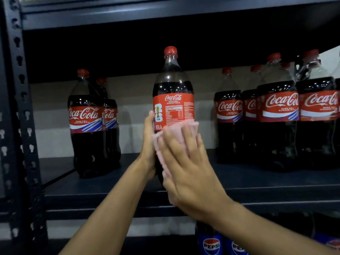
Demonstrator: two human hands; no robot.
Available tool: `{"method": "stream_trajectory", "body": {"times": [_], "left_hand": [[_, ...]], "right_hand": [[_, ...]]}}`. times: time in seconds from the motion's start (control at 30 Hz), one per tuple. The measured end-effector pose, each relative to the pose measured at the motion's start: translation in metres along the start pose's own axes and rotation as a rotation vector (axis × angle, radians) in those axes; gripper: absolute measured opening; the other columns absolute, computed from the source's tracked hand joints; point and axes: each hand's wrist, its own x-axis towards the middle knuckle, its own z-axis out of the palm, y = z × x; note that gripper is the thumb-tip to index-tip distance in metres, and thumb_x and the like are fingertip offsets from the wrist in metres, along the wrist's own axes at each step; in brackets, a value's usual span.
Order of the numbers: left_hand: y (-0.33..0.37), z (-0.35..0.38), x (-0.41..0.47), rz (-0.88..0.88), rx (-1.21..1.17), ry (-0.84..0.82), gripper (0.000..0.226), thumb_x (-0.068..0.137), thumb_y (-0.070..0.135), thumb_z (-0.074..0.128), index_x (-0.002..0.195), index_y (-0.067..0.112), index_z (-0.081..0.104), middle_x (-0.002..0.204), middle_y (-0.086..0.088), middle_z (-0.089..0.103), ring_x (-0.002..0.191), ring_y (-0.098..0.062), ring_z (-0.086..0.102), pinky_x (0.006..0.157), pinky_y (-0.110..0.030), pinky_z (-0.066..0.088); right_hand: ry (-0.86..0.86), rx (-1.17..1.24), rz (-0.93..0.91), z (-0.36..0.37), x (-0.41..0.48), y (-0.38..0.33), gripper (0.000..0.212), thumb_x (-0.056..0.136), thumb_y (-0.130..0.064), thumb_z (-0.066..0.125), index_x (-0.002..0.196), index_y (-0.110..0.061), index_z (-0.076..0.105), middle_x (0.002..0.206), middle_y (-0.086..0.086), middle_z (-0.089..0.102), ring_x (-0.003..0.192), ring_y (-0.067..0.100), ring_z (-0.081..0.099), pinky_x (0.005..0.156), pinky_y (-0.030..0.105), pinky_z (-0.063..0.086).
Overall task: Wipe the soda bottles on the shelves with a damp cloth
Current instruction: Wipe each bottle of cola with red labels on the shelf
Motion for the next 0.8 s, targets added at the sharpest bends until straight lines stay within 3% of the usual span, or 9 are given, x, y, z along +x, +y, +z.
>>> {"method": "stream_trajectory", "body": {"times": [0.13,0.2,0.3,0.47,0.53,0.6,0.67,0.77,0.8], "left_hand": [[0.002,-0.003,0.002,-0.063,0.021,-0.021,0.068,0.104,0.066,0.033,0.109,0.012,0.073,0.099,-0.010,0.078,0.090,-0.020,0.076,0.077,-0.032,0.064],[0.004,-0.003,0.000,-0.086,0.038,-0.015,0.069,0.105,0.067,0.031,0.110,0.017,0.078,0.108,-0.009,0.080,0.098,-0.020,0.078,0.080,-0.031,0.064],[0.009,-0.002,-0.002,-0.122,0.059,0.023,0.070,0.103,0.073,0.032,0.121,0.024,0.080,0.122,-0.010,0.078,0.110,-0.022,0.076,0.090,-0.039,0.061],[0.012,0.000,-0.013,-0.126,0.151,0.026,0.088,0.097,0.083,0.023,0.132,0.017,0.071,0.118,-0.015,0.078,0.110,-0.028,0.076,0.100,-0.048,0.056],[0.007,0.009,-0.017,-0.060,0.186,0.062,0.085,0.099,0.081,0.023,0.131,0.020,0.072,0.114,-0.014,0.079,0.107,-0.028,0.077,0.093,-0.046,0.060],[0.000,0.014,-0.016,-0.007,0.181,0.100,0.082,0.100,0.079,0.023,0.126,0.022,0.075,0.110,-0.014,0.080,0.101,-0.028,0.078,0.085,-0.045,0.060],[-0.003,0.016,-0.013,0.013,0.133,0.119,0.075,0.103,0.076,0.024,0.122,0.027,0.078,0.111,-0.013,0.080,0.105,-0.026,0.078,0.091,-0.045,0.059],[-0.005,0.006,-0.004,0.046,0.106,0.091,0.067,0.108,0.064,0.024,0.113,0.025,0.079,0.113,-0.011,0.079,0.106,-0.020,0.076,0.090,-0.038,0.059],[-0.005,0.003,-0.001,0.031,0.067,0.074,0.067,0.107,0.064,0.027,0.115,0.019,0.076,0.112,-0.012,0.079,0.104,-0.022,0.077,0.088,-0.037,0.060]], "right_hand": [[0.103,0.121,-0.110,-0.013,-0.009,0.016,0.065,0.102,-0.032,0.036,0.162,-0.011,0.024,0.171,0.010,0.013,0.158,0.037,0.003,0.123,0.064,0.019],[0.163,0.191,-0.058,-0.019,0.020,0.023,0.062,0.103,-0.028,0.039,0.161,-0.010,0.028,0.170,0.012,0.019,0.159,0.034,0.007,0.123,0.061,0.019],[0.204,0.265,0.072,-0.044,0.073,0.048,0.065,0.102,-0.030,0.035,0.164,-0.016,0.020,0.172,0.008,0.009,0.159,0.031,-0.002,0.126,0.055,0.009],[0.088,0.536,0.204,-0.072,0.138,0.076,0.071,0.094,-0.040,0.035,0.163,-0.022,0.026,0.172,-0.002,0.012,0.158,0.020,0.008,0.126,0.051,0.016],[0.108,0.549,0.215,-0.072,0.139,0.075,0.071,0.093,-0.040,0.035,0.162,-0.020,0.030,0.171,-0.002,0.016,0.157,0.020,0.012,0.126,0.050,0.018],[0.204,0.516,0.199,-0.065,0.124,0.068,0.070,0.095,-0.038,0.037,0.162,-0.019,0.030,0.171,-0.002,0.019,0.158,0.021,0.012,0.126,0.047,0.017],[0.195,0.421,0.195,-0.047,0.103,0.050,0.069,0.098,-0.036,0.037,0.163,-0.016,0.026,0.172,0.002,0.015,0.159,0.025,0.006,0.127,0.049,0.012],[0.083,-0.053,0.257,-0.009,0.055,0.005,0.065,0.104,-0.039,0.034,0.163,-0.014,0.024,0.171,0.009,0.015,0.159,0.030,0.007,0.126,0.058,0.008],[0.091,-0.059,0.190,-0.001,0.033,-0.001,0.066,0.103,-0.037,0.035,0.163,-0.013,0.023,0.171,0.011,0.015,0.159,0.032,0.006,0.126,0.059,0.009]]}}
